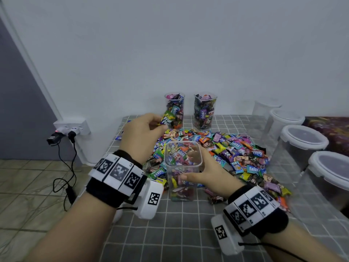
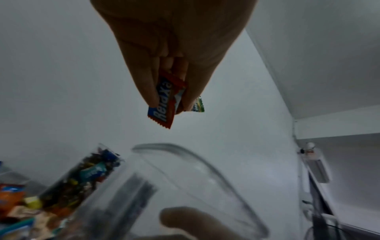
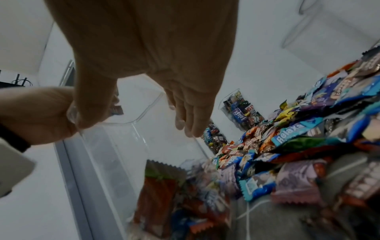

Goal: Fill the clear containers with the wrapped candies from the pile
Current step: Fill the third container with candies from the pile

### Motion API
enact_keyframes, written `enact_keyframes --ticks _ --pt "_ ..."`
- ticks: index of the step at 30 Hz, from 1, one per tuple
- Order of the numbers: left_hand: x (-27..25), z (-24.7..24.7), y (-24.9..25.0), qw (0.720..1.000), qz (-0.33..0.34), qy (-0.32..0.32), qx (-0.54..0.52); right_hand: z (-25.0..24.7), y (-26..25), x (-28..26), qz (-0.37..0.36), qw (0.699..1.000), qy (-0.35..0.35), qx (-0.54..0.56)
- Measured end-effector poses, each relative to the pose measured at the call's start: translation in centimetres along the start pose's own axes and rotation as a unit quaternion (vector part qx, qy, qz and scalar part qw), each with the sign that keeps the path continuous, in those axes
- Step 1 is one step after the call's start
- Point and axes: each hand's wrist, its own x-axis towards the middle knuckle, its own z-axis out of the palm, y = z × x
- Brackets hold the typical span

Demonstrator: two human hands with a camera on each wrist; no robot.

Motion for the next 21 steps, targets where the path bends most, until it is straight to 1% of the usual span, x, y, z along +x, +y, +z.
enact_keyframes --ticks 2,4,7,12,17,21 --pt "-0.5 0.3 1.0 0.999 0.015 -0.017 -0.023 -0.1 0.3 0.1 -0.001 1.0 0.005 -0.002" --pt "-0.9 0.9 1.6 0.998 0.027 -0.043 -0.025 -0.1 0.4 0.2 -0.004 1.0 0.009 0.001" --pt "-1.4 1.8 1.6 0.996 0.032 -0.078 -0.033 0.0 0.6 0.2 -0.01 1.0 0.015 0.003" --pt "-2.1 2.7 1.1 0.992 0.046 -0.11 0.039 -0.1 0.7 0.2 -0.013 1.0 0.011 0.005" --pt "-2.4 2.9 0.7 0.985 0.074 -0.116 0.106 0.0 0.7 0.2 -0.015 1.0 0.011 0.007" --pt "-2.5 2.9 0.8 0.984 0.077 -0.128 0.095 0.1 0.6 0.1 -0.028 0.998 0.002 0.054"
